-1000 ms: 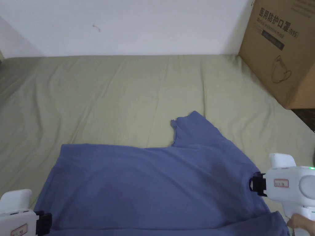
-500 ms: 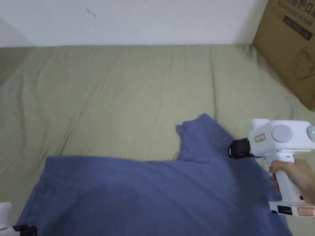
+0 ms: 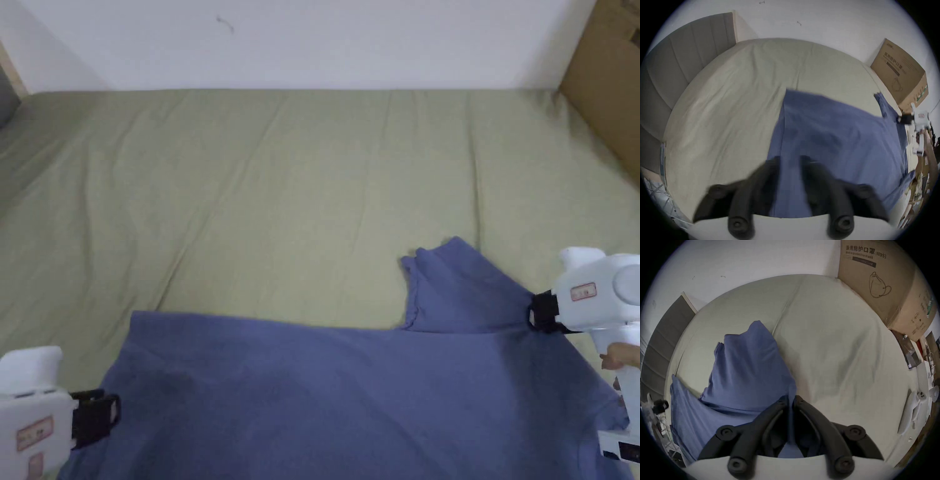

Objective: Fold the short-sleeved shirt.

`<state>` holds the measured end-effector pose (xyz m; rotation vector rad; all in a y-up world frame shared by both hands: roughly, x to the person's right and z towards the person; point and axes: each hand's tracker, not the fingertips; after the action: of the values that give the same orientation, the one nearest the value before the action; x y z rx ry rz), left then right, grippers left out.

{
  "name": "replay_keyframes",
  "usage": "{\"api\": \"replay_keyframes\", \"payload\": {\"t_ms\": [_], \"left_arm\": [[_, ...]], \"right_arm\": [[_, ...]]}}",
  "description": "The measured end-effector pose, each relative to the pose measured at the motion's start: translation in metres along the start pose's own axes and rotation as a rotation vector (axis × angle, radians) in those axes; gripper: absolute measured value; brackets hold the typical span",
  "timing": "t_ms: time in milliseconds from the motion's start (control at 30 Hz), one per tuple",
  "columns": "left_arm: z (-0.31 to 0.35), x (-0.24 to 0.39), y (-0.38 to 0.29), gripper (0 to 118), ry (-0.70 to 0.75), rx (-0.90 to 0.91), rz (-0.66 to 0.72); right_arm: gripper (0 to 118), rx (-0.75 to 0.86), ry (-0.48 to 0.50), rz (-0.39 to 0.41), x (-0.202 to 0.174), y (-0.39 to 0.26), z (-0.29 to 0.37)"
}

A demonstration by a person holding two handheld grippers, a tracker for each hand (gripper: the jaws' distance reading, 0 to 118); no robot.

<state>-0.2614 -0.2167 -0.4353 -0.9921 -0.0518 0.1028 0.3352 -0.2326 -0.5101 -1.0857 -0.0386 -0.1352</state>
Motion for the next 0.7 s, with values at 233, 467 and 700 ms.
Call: {"api": "replay_keyframes", "payload": {"t_ms": [233, 467, 700], "left_arm": [[-0.073, 0.010, 0.086, 98, -0.014, -0.019, 0.021], [-0.121, 0.013, 0.095, 2, 0.069, -0.093, -0.030], [-0.075, 0.016, 0.112, 2, 0.033, -0.031, -0.089]], "right_arm": [[5, -0.003, -0.004, -0.002, -0.001, -0.002, -0.005], [5, 0.009, 0.016, -0.050, 0.002, -0.004, -0.007], [5, 0.117, 0.075, -0.096, 0.008, 0.009, 0.050]]}}
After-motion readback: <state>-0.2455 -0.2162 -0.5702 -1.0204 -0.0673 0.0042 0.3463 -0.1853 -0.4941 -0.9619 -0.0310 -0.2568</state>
